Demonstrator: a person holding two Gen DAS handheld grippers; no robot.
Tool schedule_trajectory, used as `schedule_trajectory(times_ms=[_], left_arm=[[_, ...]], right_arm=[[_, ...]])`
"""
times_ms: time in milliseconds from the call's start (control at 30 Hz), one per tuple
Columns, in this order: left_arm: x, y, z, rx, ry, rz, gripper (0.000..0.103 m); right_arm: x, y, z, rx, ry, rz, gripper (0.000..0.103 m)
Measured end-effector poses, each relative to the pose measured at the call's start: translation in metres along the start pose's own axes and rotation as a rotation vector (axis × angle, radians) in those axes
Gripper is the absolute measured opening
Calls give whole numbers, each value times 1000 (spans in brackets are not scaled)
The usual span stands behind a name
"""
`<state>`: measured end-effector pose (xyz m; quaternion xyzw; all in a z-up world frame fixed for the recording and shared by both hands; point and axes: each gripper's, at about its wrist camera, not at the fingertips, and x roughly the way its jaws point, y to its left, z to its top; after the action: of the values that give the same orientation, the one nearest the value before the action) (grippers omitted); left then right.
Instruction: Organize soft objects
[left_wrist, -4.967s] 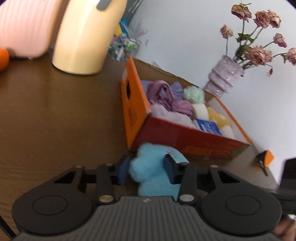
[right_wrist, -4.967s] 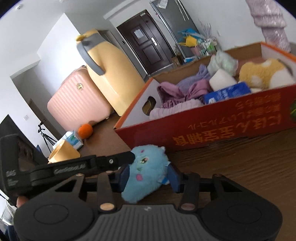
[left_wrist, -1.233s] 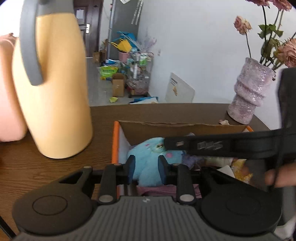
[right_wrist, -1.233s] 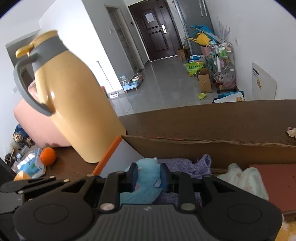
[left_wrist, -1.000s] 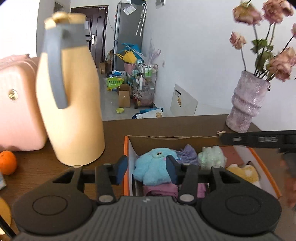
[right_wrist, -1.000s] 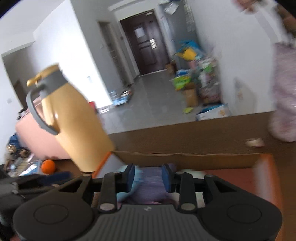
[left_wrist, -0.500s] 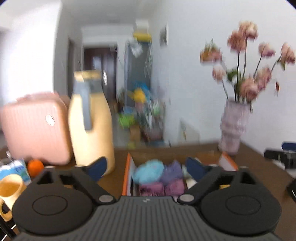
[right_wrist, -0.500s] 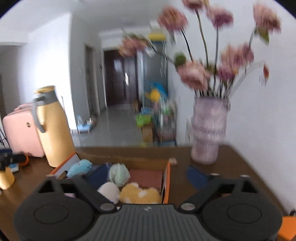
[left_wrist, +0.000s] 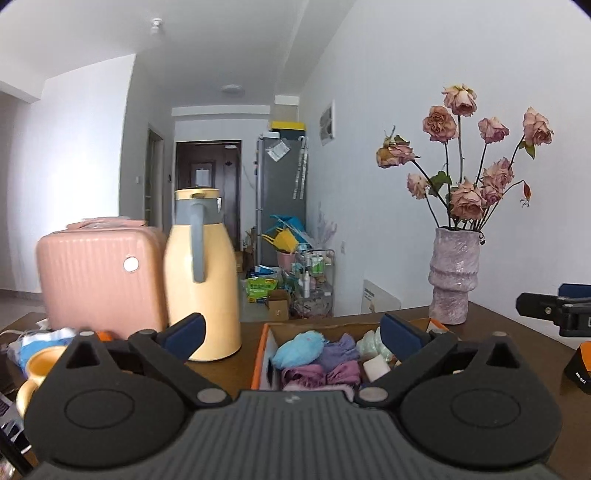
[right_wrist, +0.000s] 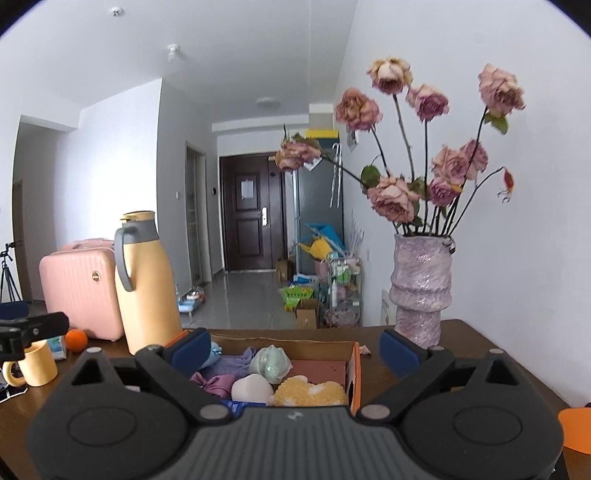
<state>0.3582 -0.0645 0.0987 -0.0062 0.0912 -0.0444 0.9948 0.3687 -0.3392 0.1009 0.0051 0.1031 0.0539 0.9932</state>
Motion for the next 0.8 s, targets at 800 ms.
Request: schedule_trajectory(times_ms=[800], left_arm=[[-259, 9, -137, 5, -12, 139, 103]], right_arm=[[-265, 93, -163, 50, -3, -1, 103]])
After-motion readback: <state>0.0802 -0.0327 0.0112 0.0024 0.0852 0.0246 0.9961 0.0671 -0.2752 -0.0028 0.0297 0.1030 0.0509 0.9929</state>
